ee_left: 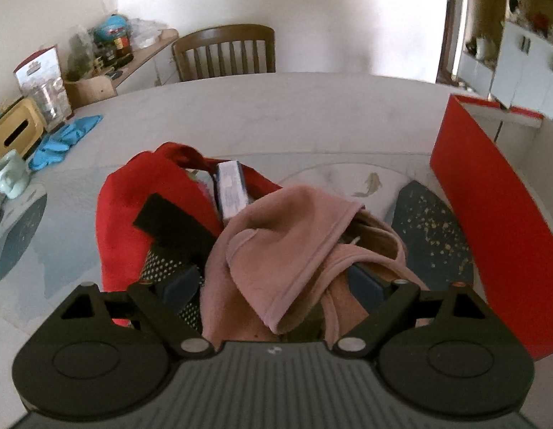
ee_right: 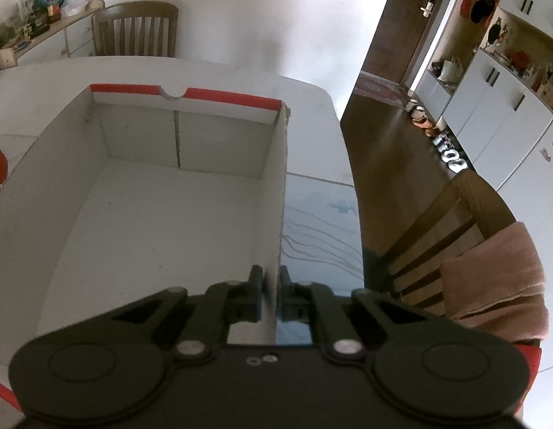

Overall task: Organize objects
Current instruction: 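Close the left gripper on the pink towel and lift it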

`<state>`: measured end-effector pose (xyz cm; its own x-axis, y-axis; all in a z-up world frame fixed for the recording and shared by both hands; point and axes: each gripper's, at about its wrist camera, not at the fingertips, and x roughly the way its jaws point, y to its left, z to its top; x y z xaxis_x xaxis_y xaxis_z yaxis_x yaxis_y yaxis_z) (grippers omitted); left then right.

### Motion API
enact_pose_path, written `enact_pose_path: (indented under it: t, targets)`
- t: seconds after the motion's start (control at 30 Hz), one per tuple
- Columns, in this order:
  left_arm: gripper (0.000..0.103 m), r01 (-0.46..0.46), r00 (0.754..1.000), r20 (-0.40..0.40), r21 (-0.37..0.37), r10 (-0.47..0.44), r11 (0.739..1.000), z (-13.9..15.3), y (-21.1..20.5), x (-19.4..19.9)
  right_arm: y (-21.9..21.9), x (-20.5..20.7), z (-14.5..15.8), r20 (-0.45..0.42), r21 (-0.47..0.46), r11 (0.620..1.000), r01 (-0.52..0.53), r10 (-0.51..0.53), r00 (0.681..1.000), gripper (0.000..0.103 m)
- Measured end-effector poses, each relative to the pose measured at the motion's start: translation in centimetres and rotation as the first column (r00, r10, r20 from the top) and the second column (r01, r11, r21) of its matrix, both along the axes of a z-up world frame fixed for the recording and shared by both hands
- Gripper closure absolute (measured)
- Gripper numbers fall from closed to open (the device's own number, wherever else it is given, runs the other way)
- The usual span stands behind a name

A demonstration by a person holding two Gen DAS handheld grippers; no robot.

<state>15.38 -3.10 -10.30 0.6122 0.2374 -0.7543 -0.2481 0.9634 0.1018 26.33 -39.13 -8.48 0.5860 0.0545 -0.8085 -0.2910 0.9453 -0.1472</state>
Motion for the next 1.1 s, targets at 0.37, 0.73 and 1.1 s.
enact_pose_path:
  t: [0.37, 0.73, 1.1]
  targets:
    - [0.082, 0.081, 0.996, -0.035, -0.021, -0.081, 0.997, -0.7, -0.4, 0.9, 0.4, 0.1, -0.1, 0.005, -0.006, 1.000, 0.010, -0.010, 1.000, 0.096]
    - [0.092, 0.119, 0.991, 0.071, -0.034, -0.116, 0.992, 5.1, -1.1, -3.4, 0.3, 0.0, -0.1, 0.009, 0.003, 1.000, 0.013, -0.013, 1.000, 0.096]
    - [0.093, 0.190, 0.944, 0.278, -0.016, -0.178, 0.982, 15.5, -1.6, -5.6, 0.1, -0.1, -0.2, 0.016, 0.017, 1.000, 0.006, -0.006, 1.000, 0.096]
